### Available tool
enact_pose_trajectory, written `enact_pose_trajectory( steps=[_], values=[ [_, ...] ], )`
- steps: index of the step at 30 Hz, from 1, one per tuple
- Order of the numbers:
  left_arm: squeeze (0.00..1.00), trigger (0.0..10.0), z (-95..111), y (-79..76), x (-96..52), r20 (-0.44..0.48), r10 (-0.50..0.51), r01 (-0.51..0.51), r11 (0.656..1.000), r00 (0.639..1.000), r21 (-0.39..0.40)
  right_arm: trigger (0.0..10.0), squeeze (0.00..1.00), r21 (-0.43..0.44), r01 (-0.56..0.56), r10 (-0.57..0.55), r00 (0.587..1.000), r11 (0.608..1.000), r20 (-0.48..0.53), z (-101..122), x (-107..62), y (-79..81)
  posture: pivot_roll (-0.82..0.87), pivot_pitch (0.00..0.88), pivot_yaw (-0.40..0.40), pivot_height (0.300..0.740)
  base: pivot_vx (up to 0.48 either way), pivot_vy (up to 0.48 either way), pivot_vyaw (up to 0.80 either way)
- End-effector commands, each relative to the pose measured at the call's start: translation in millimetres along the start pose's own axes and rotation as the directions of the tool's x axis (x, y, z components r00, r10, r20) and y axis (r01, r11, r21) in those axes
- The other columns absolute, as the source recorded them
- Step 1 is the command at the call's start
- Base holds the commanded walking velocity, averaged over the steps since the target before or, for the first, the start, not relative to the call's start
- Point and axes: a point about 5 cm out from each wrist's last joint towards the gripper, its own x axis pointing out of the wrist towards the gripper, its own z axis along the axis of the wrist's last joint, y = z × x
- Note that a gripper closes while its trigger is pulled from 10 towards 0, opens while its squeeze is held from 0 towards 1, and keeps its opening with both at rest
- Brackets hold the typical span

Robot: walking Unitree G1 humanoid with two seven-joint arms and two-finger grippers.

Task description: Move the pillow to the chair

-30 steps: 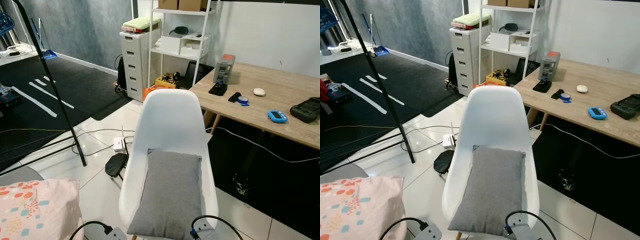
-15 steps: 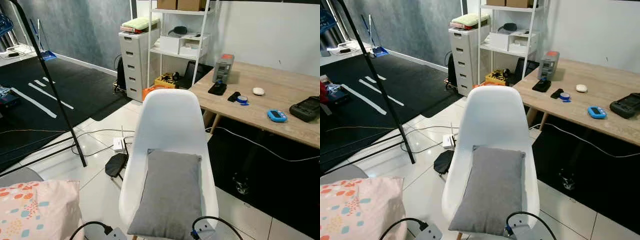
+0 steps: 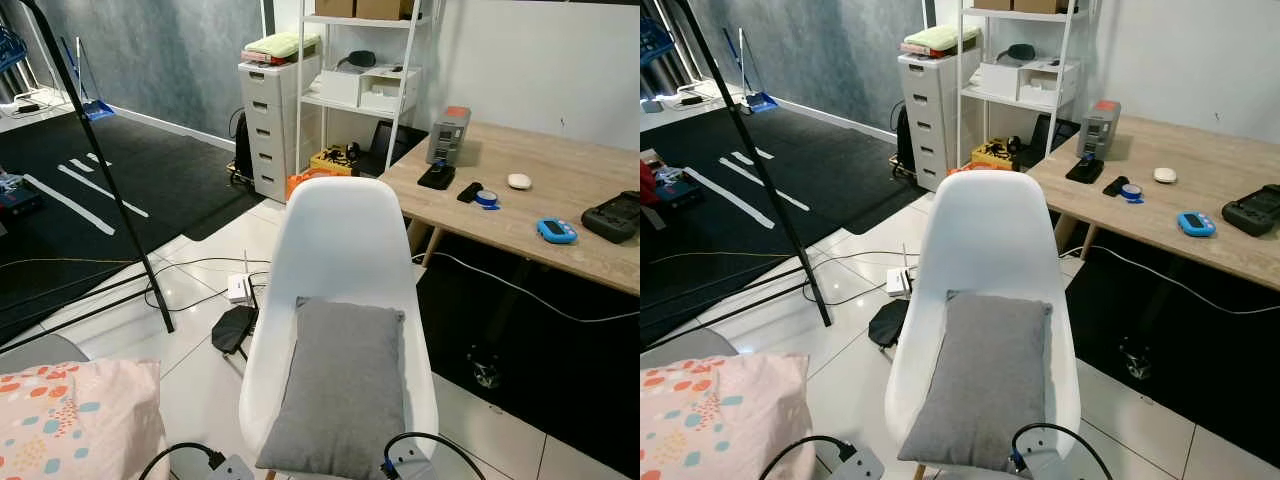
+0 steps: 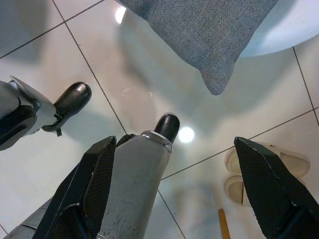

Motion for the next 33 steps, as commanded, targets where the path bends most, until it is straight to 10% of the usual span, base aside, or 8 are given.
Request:
enact_pose_trajectory(
  steps=[1,33],
  values=[
    [0.00,10.0,-5.6,2.2,-0.6,-0.019,0.007,-0.006,1.000,1.000,0.022,10.0,0.00,0.008,-0.013,0.013,1.000,1.000,0.010,1.3,0.6,3.2,-0.06,0.019,0.005,0.740,-0.382,0.000,0.80],
    [0.00,10.0,-4.3,2.2,-0.6,-0.006,0.005,-0.005,1.000,1.000,0.023,10.0,0.00,0.023,-0.003,0.003,1.000,1.000,0.020,1.9,0.5,2.3,-0.07,0.060,0.014,0.740,-0.049,0.000,0.80]
  ],
)
